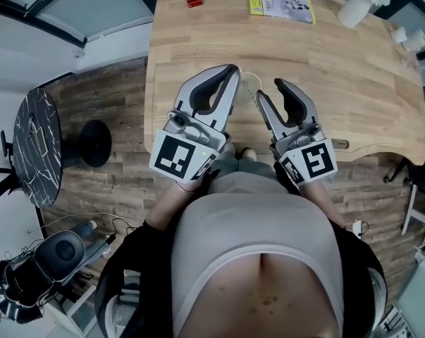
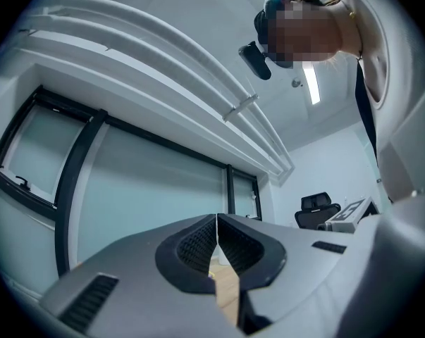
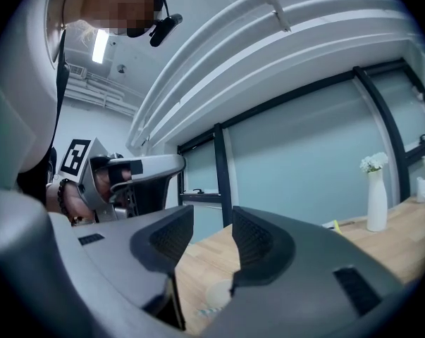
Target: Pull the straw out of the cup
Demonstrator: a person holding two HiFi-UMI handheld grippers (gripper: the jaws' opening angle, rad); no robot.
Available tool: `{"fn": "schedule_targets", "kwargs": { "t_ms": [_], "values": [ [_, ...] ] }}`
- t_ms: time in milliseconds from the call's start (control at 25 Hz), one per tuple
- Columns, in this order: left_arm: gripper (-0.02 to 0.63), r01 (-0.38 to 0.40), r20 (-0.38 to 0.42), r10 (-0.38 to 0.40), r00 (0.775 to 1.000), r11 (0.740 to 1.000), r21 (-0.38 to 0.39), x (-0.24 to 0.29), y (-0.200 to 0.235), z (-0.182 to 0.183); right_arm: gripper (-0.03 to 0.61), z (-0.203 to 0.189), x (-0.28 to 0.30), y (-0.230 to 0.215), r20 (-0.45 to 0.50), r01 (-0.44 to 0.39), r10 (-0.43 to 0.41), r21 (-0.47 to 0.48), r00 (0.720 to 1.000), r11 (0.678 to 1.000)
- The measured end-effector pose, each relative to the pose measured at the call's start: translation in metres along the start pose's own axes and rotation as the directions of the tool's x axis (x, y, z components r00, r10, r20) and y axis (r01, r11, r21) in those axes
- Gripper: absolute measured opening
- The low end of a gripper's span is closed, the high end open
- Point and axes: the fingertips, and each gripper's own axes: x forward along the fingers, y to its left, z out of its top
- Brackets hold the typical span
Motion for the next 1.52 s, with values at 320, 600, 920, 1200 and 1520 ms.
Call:
{"fn": "schedule_targets", "kwargs": {
  "t_ms": [320, 600, 920, 1200, 1520],
  "values": [
    [0.011, -0.010, -0.001, 0.010, 1.000, 1.000, 0.004, 0.000, 0.001, 0.000, 0.173, -0.030, 0.004, 0.011, -0.036, -0.065, 0.064, -0.035, 0.997, 0.997],
    [0.011, -0.019, -0.008, 0.020, 1.000, 1.000, 0.009, -0.001, 0.004, 0.000, 0.173, -0.061, 0.007, 0.013, -0.086, -0.079, 0.076, -0.028, 0.993, 0.996],
    [0.011, -0.023, -0.017, 0.023, 1.000, 1.000, 0.005, -0.001, 0.008, -0.003, 0.173, -0.097, 0.013, 0.012, -0.163, -0.083, 0.076, -0.038, 0.984, 0.996],
    [0.011, -0.022, -0.018, 0.022, 1.000, 1.000, -0.012, -0.001, 0.009, -0.004, 0.173, -0.122, 0.014, 0.010, -0.225, -0.081, 0.068, -0.050, 0.972, 0.995],
    [0.011, -0.026, -0.015, 0.026, 1.000, 1.000, -0.011, -0.002, 0.009, -0.003, 0.172, -0.141, 0.014, 0.002, -0.262, -0.048, 0.029, -0.069, 0.965, 0.996]
  ]
}}
